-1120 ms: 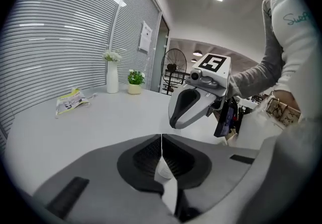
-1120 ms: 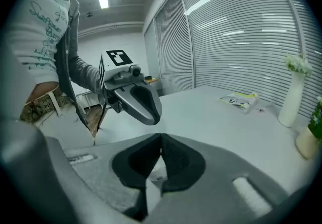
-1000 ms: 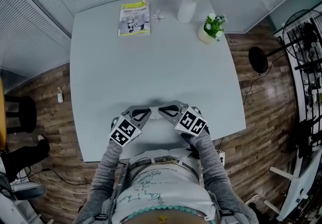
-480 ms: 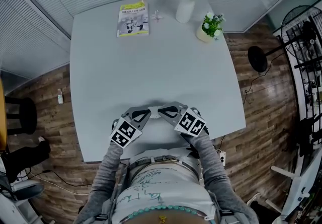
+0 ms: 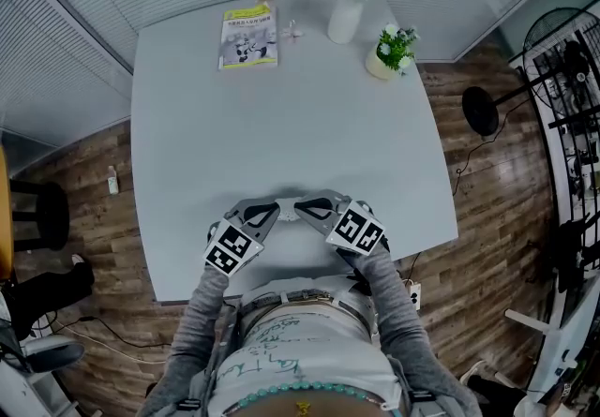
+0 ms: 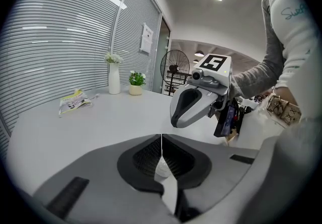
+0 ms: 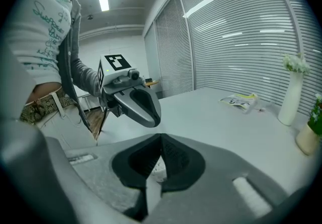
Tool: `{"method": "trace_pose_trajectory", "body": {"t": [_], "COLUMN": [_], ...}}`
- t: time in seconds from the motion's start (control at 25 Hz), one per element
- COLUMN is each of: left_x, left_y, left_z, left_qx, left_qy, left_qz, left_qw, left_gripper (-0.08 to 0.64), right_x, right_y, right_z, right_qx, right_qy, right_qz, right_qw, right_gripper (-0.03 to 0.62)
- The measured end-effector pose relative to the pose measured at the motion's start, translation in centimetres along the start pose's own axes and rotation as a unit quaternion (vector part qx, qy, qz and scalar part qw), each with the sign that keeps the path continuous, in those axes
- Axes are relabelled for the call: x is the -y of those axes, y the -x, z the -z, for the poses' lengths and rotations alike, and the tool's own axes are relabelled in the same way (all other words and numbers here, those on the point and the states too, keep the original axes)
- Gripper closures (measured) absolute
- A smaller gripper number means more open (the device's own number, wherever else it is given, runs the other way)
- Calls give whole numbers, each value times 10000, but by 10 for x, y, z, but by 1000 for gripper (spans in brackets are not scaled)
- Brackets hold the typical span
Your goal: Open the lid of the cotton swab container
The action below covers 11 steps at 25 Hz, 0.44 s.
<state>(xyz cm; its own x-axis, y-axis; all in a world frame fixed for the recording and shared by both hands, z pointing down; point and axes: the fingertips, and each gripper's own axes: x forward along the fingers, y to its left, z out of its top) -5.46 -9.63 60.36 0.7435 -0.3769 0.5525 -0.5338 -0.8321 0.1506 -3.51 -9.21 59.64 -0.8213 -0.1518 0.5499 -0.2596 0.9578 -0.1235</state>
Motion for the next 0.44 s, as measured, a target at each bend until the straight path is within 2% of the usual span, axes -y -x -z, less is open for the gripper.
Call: {"method": "trace_pose_trajectory", "body": {"t": [0.44], "left_x": [-1], "left_y": [2], "left_z": [0], "left_qx": [11], "left_qy": [27], "left_qz": [-65], "left_qw": [10000], "left_gripper": [557], "right_x": [-1], "right_y": [3], "right_z": [-3], "right_qx": [57], "right_qy": [-34], "right_qz": [-26], "right_qw": [10000], "right_gripper": [594]}}
